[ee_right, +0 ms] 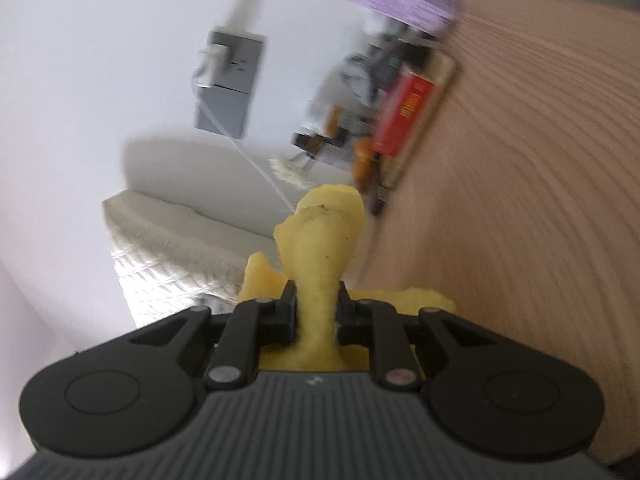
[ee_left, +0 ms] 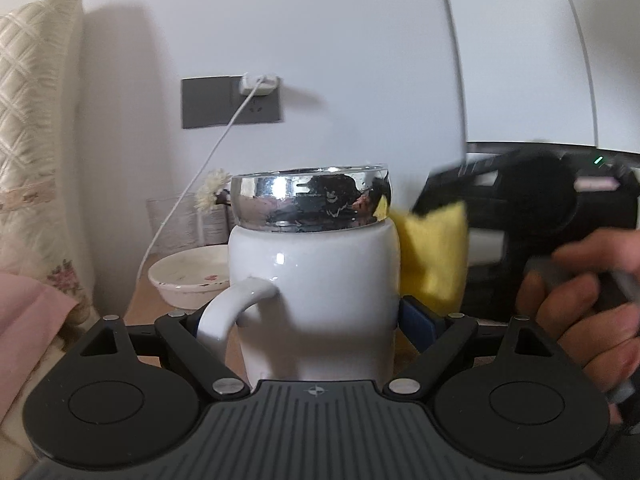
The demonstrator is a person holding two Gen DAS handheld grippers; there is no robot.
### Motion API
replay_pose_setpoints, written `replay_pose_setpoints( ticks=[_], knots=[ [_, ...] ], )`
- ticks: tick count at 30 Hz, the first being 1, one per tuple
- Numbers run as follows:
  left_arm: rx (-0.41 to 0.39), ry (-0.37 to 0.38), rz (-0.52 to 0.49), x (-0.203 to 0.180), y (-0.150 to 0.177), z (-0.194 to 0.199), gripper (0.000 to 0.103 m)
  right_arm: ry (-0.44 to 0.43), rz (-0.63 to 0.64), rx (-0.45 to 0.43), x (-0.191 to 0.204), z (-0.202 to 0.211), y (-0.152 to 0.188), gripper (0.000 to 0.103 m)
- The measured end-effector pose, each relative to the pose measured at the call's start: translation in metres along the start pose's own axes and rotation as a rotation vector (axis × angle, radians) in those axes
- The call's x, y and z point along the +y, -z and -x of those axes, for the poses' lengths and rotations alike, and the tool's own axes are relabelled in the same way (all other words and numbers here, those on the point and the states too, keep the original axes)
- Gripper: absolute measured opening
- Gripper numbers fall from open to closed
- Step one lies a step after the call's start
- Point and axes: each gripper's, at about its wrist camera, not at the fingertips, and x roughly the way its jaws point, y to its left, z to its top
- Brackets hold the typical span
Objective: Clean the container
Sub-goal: 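Wipe the cloth back over the mug rim with the right gripper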
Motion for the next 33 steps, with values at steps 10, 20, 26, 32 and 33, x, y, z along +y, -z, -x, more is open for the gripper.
replay_pose_setpoints(
  ticks=[10, 20, 26, 32, 33],
  knots=[
    [0.035, -0.109, 0.027, -0.015, -0.006, -0.006, 0.091, 0.06, -0.013, -0.025, -0.001, 0.005, 0.006, 0.019],
    [0.055, -0.102, -0.043, -0.02, -0.009, -0.011, 0.096, 0.047, 0.001, -0.04, -0.002, 0.011, 0.009, 0.019],
    [-0.017, -0.041, -0.066, -0.008, -0.007, 0.007, 0.098, -0.016, 0.036, -0.061, 0.003, 0.015, 0.011, 0.019],
    [-0.025, 0.003, -0.08, -0.002, 0.001, 0.028, 0.099, 0.038, 0.048, -0.054, -0.006, 0.011, 0.013, 0.02],
    [-0.017, -0.004, -0.086, -0.003, 0.003, 0.031, 0.098, 0.03, 0.045, -0.059, -0.006, 0.011, 0.014, 0.02]
  ],
)
